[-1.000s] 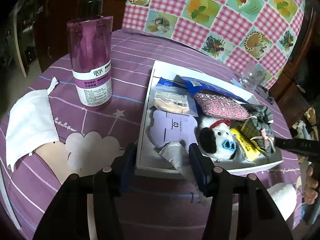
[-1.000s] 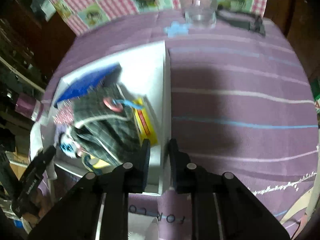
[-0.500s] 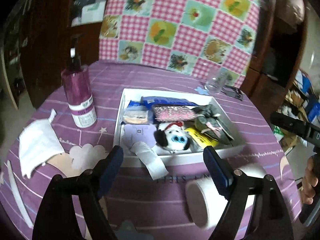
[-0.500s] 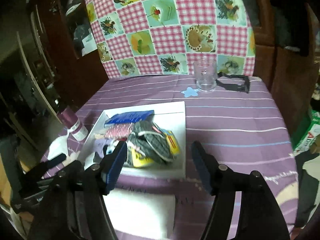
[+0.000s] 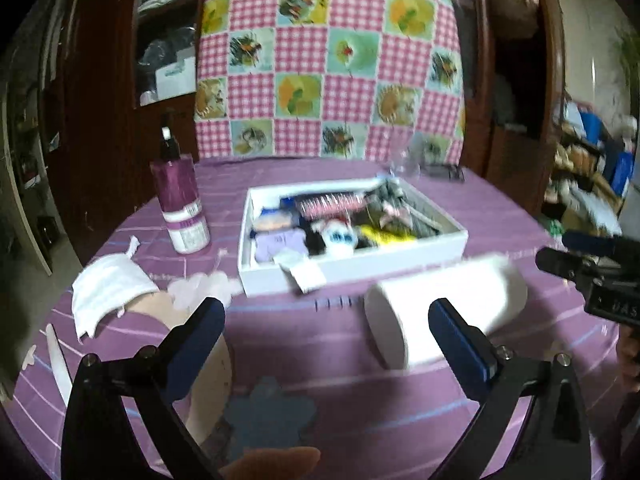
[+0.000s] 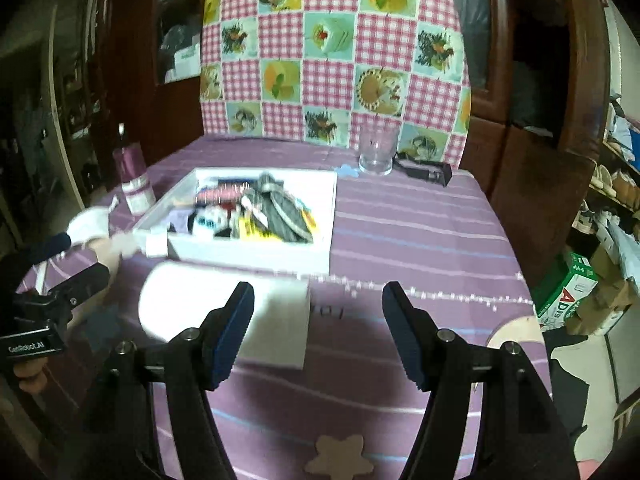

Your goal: Organize soft objects

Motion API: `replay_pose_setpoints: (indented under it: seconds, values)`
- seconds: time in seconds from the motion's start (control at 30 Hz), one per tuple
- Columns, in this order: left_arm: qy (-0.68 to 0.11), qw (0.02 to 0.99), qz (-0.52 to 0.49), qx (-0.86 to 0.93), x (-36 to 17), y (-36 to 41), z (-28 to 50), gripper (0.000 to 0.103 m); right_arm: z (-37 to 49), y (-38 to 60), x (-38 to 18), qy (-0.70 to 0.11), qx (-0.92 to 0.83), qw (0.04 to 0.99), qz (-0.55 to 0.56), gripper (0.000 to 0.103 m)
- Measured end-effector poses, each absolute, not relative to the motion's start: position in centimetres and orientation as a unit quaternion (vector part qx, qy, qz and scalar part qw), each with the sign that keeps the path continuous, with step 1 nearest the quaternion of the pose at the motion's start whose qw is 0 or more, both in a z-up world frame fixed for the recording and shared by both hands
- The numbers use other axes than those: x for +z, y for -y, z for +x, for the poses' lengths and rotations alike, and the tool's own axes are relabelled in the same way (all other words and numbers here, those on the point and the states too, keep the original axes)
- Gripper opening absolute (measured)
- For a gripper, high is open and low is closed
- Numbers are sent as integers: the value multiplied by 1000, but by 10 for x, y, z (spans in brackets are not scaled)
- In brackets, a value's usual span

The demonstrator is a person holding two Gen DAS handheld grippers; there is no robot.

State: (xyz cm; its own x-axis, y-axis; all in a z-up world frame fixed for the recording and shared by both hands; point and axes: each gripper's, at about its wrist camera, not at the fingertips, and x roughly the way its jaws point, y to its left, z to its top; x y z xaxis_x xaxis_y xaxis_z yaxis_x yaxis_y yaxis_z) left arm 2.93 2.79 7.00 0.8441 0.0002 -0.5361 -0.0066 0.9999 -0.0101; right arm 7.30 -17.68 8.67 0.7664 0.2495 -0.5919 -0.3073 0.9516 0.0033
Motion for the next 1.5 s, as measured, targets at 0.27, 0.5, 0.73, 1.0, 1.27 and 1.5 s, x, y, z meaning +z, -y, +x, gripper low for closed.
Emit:
replay_pose_setpoints:
  seconds: [0.27,0.5,0.73,1.0,1.27,1.5]
  values:
    - [-296,954,-43,-2,49,-29,28,103,67,181,60,-298,152,942,-24,67]
    - [-297,954,-46,-3,47,-27,25,103,72,182,51,-315,146,938,-13,67]
    - [-300,953,-47,0,47,-27,25,103,73,182,48,-327,138,935,-12,67]
    - [-314,949,-42,1,45,-25,26,103,66,175,49,-320,147,935,-32,67]
    - [-318,948,-14,4,44,-18,20,103,62,176,52,-322,160,933,-23,67]
    - [-310,951,-5,8,46,-16,16,103,61,178,54,-320,155,934,-13,67]
